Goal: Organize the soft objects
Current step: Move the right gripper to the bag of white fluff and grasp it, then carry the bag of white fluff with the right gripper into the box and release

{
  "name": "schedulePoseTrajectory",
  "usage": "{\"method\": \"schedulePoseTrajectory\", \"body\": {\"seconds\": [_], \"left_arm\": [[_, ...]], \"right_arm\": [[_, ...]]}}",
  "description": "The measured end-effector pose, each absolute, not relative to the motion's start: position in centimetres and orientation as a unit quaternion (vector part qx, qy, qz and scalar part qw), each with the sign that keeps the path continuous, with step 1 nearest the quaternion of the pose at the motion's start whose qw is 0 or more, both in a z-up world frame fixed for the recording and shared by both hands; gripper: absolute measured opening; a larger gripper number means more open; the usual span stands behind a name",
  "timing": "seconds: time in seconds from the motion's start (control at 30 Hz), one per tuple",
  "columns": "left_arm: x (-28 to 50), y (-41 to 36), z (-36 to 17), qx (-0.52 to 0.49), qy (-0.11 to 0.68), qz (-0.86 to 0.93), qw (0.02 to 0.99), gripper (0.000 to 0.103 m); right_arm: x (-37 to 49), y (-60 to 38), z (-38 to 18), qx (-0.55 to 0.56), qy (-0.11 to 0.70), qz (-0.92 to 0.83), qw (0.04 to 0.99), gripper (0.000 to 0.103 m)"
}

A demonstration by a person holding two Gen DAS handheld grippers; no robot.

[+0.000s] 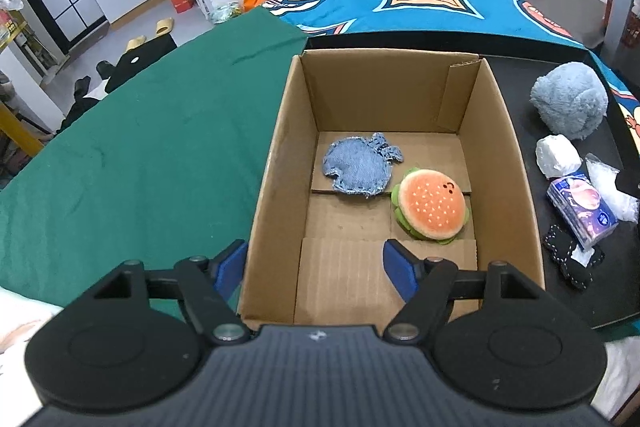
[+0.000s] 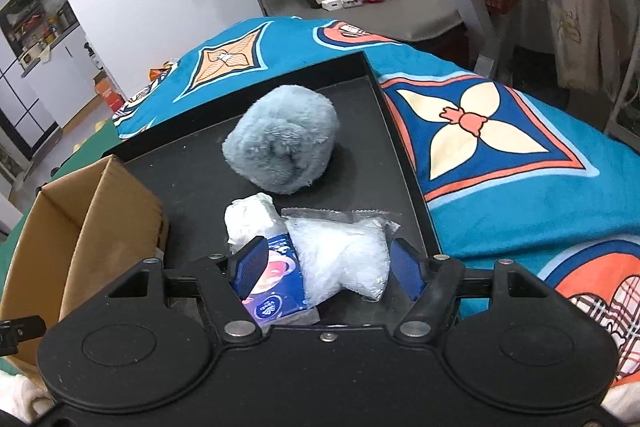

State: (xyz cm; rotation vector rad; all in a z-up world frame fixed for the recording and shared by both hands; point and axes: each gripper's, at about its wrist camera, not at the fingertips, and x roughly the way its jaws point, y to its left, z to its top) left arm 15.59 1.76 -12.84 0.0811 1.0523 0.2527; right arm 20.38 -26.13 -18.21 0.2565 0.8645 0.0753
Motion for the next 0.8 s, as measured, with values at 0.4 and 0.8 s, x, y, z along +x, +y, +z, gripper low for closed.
{"method": "schedulePoseTrajectory", "body": {"seconds": [0.4,0.8], "left_arm": [[16.1,1.3,-12.8,0.053,0.505,0.13,0.852,0.076],[15.7,2.3,-12.6,0.045,0.501,0.132,0.854,0.076]], "right_arm": [[21.2,-26.5,-19.7,0.134,0.441,0.03,0.887,0.04],[20.6,-26.9,-19.1,0.149,0.444,0.045,0.882,0.021]]}}
